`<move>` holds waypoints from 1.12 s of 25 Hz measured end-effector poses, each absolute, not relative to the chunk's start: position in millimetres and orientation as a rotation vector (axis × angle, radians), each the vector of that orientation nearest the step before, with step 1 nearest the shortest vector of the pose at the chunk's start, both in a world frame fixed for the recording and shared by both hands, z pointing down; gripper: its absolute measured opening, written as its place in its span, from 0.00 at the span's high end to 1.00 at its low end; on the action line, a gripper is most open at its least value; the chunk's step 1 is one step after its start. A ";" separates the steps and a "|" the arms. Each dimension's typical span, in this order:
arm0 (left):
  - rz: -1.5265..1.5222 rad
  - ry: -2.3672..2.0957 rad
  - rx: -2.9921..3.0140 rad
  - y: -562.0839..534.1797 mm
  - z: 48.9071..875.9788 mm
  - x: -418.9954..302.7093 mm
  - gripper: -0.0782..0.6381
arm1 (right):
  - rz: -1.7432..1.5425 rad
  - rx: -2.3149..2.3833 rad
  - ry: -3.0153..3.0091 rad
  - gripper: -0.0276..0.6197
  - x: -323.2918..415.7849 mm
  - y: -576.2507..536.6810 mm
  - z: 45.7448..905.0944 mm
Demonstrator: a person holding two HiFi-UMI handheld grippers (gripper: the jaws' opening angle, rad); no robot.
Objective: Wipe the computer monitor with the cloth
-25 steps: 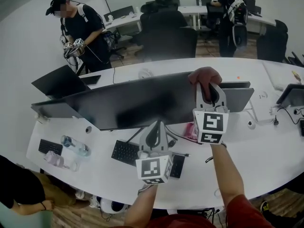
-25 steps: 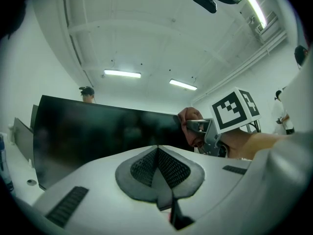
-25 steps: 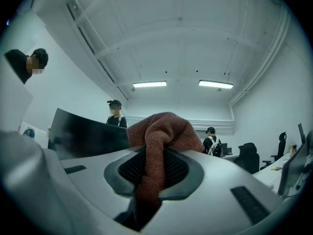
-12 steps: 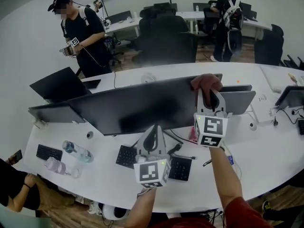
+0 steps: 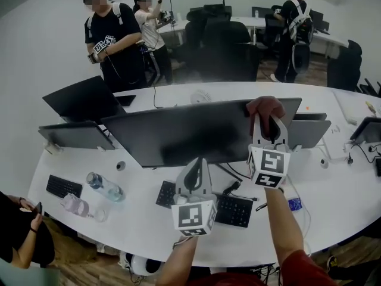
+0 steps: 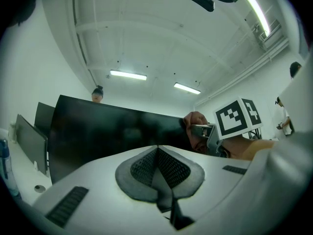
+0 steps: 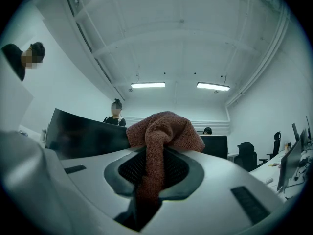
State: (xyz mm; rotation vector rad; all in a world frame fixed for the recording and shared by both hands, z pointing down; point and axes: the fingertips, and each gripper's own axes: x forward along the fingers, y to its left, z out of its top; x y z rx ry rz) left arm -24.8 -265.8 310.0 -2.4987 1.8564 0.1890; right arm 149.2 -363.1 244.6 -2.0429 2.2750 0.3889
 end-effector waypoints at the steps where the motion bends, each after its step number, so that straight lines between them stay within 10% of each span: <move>1: 0.189 1.861 -2.498 -265.0 310.8 -31.5 0.86 | 0.391 -2.040 2.277 0.84 141.9 -362.4 244.6; 28: 0.214 2.088 -2.300 -233.9 314.2 -236.7 0.86 | 0.441 -1.790 2.436 0.84 -92.0 -350.9 239.3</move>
